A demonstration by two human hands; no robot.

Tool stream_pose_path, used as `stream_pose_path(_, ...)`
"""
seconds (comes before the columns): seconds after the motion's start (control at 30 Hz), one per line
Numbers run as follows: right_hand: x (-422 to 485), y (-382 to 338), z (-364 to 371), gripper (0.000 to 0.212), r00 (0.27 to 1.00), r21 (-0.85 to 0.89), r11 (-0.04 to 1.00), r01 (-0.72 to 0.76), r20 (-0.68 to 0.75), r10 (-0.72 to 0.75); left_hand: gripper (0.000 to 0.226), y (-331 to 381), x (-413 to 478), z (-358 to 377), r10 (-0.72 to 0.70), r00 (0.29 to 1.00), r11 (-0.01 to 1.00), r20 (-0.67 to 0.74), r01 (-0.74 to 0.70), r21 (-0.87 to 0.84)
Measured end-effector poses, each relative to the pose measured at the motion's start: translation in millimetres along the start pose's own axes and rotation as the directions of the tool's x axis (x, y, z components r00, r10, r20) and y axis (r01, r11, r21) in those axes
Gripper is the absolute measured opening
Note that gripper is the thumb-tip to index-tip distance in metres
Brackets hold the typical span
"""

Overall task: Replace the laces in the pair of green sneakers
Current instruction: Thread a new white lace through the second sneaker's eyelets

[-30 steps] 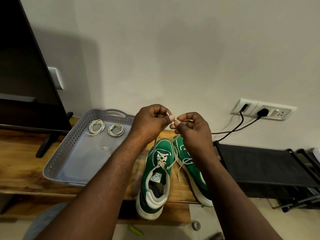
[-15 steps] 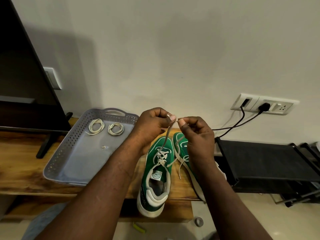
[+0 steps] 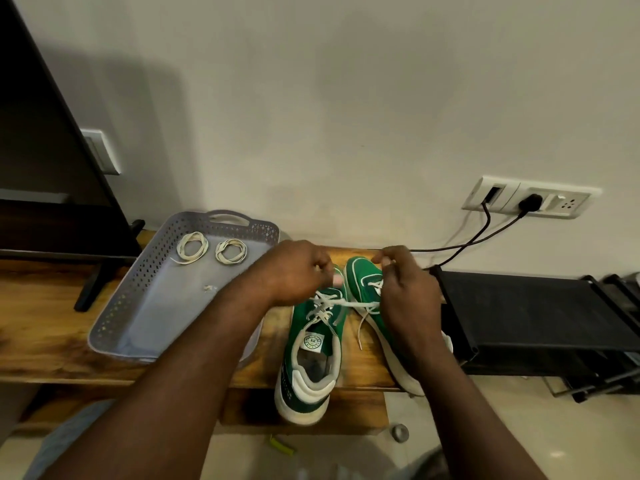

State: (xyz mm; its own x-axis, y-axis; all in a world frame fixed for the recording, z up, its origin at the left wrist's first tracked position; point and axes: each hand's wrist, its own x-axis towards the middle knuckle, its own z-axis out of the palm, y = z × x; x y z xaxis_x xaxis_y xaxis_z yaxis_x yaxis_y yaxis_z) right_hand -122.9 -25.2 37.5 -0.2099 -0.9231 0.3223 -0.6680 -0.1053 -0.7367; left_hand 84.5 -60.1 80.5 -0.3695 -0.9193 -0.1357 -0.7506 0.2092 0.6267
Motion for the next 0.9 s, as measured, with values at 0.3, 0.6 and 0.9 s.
stream_pose_path(0.3, -14.9, -1.9, -17.0, 0.021, 0.764, -0.014, 0.983, 0.183, 0.631, -0.133, 0.009, -12.7, -6.7, 0.6, 0.000, 0.997, 0.987, 0.074, -0.012, 0.161)
stream_pose_path(0.6, -61.8, 41.5, 3.3, 0.031, 0.976, -0.572, 0.820, -0.005, 0.177, 0.129, 0.018, -35.9, -17.5, 7.9, -0.340, 0.940, 0.766, 0.029, 0.259, 0.589)
stream_pose_path(0.9, -66.2, 29.9, 33.0, 0.038, 0.966, -0.219, 0.975, 0.040, 0.258, 0.018, 0.032, -27.1, -9.2, 47.7, -0.153, 0.984, 0.925, 0.091, 0.110, 0.365)
